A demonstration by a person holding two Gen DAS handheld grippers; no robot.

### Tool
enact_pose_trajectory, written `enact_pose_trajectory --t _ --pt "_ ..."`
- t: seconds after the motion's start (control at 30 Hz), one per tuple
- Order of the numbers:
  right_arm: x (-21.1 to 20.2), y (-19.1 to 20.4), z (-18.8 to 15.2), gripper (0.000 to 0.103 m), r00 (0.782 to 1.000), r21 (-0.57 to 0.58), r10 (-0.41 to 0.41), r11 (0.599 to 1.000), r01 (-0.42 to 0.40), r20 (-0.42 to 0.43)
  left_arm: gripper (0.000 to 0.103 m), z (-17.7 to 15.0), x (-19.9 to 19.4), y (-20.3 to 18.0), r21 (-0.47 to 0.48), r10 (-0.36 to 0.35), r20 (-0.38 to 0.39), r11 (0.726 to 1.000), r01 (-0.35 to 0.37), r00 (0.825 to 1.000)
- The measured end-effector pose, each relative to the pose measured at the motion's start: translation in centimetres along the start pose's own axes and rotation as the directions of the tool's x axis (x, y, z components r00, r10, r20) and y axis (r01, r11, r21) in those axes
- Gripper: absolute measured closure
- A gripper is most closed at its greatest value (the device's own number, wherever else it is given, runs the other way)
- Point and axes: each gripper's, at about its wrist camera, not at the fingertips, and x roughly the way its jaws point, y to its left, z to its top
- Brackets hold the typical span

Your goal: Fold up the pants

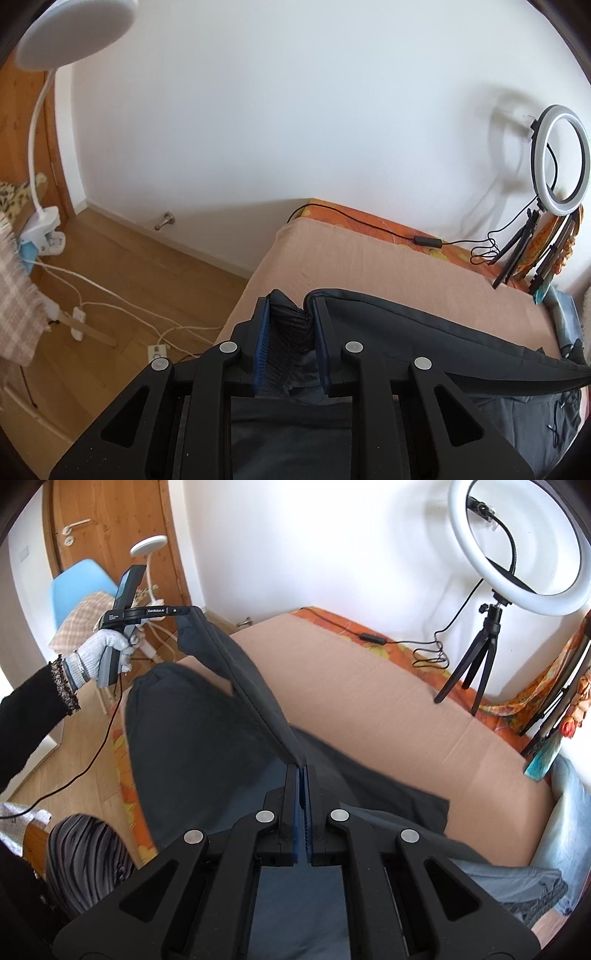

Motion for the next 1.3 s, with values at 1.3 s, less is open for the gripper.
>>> enact_pose_trajectory --t 1.3 --pt "2.1 5.4 -11.5 0.1 0.991 0.067 0.041 0.997 -0.033 -0.125 0.052 -17.6 -8.0 6.4 -0.563 -0.211 -0.007 0.809 0.17 0.977"
